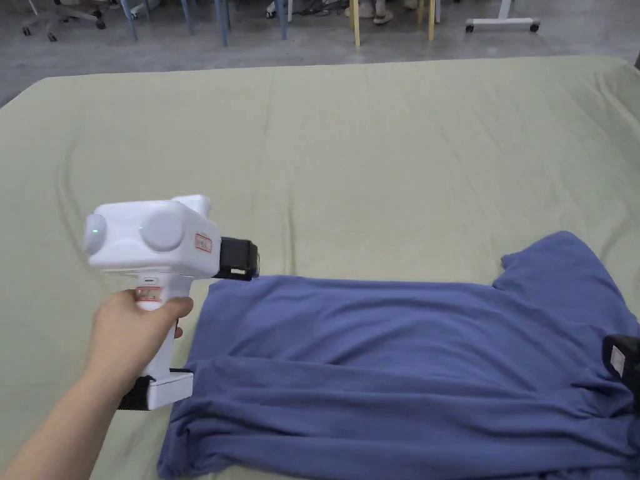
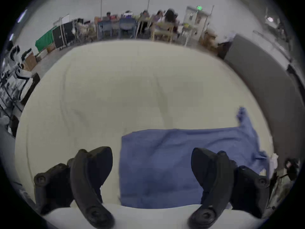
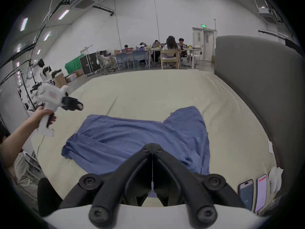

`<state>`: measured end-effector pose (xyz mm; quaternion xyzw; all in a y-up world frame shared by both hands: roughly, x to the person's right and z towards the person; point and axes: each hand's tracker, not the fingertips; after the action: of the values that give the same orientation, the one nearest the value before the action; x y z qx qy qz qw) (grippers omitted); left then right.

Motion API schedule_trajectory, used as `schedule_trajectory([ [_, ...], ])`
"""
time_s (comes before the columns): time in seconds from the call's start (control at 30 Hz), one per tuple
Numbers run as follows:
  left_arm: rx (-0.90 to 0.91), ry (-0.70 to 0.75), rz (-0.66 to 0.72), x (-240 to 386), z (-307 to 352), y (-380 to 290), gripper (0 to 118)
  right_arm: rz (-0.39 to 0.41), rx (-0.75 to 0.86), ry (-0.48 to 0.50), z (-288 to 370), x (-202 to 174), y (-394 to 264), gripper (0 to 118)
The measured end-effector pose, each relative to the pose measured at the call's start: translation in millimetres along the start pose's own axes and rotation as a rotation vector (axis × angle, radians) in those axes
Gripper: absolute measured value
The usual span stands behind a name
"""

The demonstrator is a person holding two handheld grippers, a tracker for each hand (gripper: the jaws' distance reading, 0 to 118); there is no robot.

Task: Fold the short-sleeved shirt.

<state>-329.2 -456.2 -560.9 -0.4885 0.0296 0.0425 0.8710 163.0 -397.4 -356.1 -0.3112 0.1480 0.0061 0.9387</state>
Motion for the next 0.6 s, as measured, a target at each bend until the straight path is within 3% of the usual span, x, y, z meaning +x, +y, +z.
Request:
schedule_trajectory([
  [0.17,-0.153,0.014,-0.03,-4.8,-82.5,-9.5,102,0.015,-0.086,-0.019,-36.2,11.3,-8.2,3],
  [0.23,-0.16,0.007,-0.082,-1.3,-88.4,-18.2,77,0.028,-0.117,-0.029,-48.2,14.3,-11.9,3],
  [0.27,-0.116,-0.001,-0.105,-0.4,-82.3,-20.8,74,0.038,-0.131,-0.031,-52.7,14.6,-13.5,3],
  [0.3,-0.091,0.007,-0.09,-0.2,-77.7,-19.7,59,0.04,-0.139,-0.034,-56.4,15.0,-14.9,3],
  [0.33,-0.096,-0.005,-0.088,0.1,-73.3,-18.2,14,0.036,-0.141,-0.034,-58.6,15.0,-18.7,3],
  [0.37,-0.083,-0.075,-0.059,-1.7,-66.9,-13.3,4,0.03,-0.149,-0.026,-61.9,16.7,-19.3,3],
  [0.43,-0.071,-0.068,-0.046,6.9,-47.6,-12.4,4,0.014,-0.157,-0.008,-67.1,21.9,-15.8,3],
  [0.53,0.067,-0.052,-0.185,21.3,-4.3,-14.2,4,-0.026,-0.141,0.01,-71.2,35.8,5.4,3],
  [0.57,0.076,-0.052,-0.205,23.6,6.0,-15.1,4,-0.038,-0.13,0.014,-75.2,43.3,16.1,13],
  [0.6,0.08,-0.045,-0.224,25.1,13.7,-15.8,4,-0.051,-0.129,0.007,-81.1,53.0,28.9,49],
])
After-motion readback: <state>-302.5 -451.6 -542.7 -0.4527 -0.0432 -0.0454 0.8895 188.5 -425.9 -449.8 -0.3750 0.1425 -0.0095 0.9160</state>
